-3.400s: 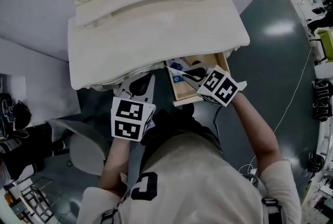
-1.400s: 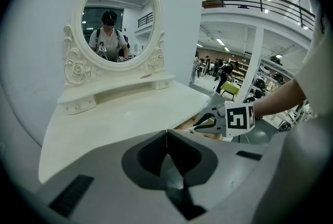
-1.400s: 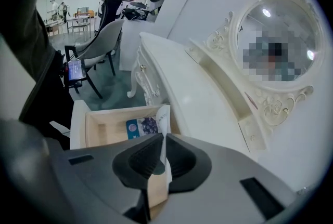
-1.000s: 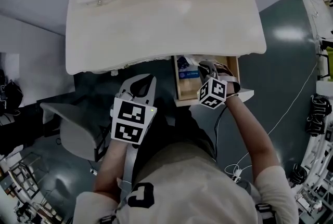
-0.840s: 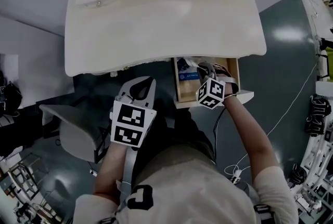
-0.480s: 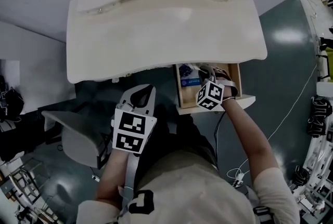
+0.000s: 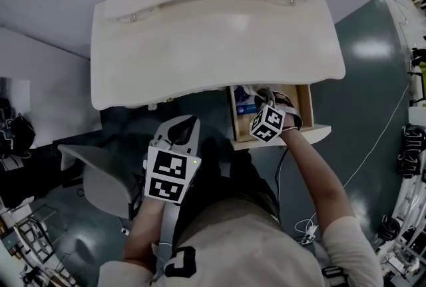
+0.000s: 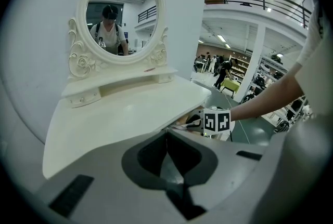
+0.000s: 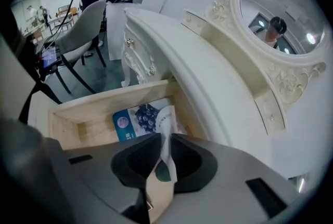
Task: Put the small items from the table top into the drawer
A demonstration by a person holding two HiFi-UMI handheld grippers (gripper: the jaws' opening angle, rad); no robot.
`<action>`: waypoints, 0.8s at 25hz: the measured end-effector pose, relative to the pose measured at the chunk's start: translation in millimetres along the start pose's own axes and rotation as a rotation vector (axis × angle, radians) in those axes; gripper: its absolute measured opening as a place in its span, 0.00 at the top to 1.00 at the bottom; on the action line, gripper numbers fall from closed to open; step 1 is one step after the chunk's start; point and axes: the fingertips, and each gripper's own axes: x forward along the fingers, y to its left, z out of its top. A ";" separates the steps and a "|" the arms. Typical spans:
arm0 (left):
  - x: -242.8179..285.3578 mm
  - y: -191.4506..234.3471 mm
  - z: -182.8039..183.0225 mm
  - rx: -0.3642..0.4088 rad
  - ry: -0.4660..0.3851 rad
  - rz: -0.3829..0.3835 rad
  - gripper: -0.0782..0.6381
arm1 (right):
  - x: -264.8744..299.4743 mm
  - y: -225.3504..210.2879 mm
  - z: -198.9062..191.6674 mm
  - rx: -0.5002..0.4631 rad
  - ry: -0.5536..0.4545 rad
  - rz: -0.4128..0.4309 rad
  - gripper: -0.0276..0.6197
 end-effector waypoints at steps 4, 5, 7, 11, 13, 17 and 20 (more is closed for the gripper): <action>-5.2 -3.4 -0.6 0.007 -0.004 -0.004 0.81 | -5.4 5.7 2.0 0.038 -0.014 0.033 0.71; -6.7 -4.1 -0.7 0.010 -0.005 -0.005 0.81 | -8.0 5.7 3.4 0.045 -0.023 0.030 0.70; -10.1 -5.5 -1.5 0.014 -0.009 -0.005 0.81 | -13.2 7.4 5.2 0.056 -0.036 0.029 0.69; -13.5 -9.2 -2.3 0.023 -0.019 -0.008 0.81 | -23.6 11.4 6.7 0.065 -0.047 0.026 0.69; -14.4 -11.9 -1.5 0.030 -0.026 -0.014 0.81 | -30.1 11.6 8.1 0.081 -0.056 0.023 0.69; -21.3 -15.5 1.9 0.047 -0.041 -0.020 0.81 | -49.2 9.9 14.4 0.142 -0.086 0.009 0.69; -29.3 -19.7 7.4 0.063 -0.059 -0.027 0.81 | -65.5 6.4 18.7 0.191 -0.111 -0.007 0.69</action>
